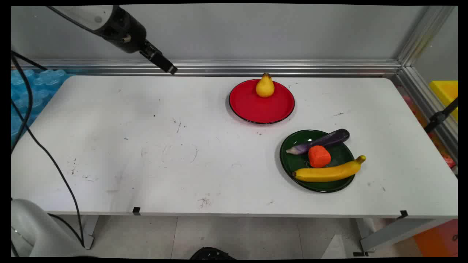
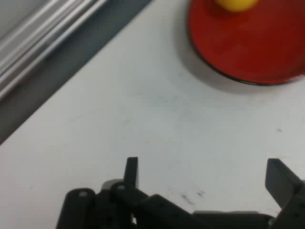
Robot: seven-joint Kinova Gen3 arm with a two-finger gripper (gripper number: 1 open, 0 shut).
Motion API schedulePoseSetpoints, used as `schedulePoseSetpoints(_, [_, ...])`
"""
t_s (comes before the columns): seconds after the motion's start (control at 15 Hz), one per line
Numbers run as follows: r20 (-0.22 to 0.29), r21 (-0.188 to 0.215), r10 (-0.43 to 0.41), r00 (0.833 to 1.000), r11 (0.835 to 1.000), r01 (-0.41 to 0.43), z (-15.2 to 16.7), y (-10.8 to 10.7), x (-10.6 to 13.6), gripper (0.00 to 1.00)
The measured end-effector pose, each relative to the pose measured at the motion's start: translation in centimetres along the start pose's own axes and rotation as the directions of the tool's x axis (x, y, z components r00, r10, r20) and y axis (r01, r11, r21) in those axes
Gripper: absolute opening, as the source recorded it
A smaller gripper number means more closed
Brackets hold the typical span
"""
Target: Pick up the eggplant from the green plate
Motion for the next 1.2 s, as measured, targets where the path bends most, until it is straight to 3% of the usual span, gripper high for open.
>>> schedulePoseSetpoints(0.27, [-0.008,-0.084,0.151,0.988,0.985,-0.151,0.2,2.6,1.3,1.0])
schedulePoseSetpoints(0.53, [-0.039,-0.164,0.296,0.954,0.94,-0.299,0.8,5.8,3.6,1.0])
schedulePoseSetpoints(0.87, [-0.084,-0.225,0.393,0.916,0.888,-0.402,2.7,10.1,7.2,1.0])
schedulePoseSetpoints(1.2, [-0.119,-0.264,0.42,0.9,0.86,-0.436,5.8,13.9,10.6,1.0])
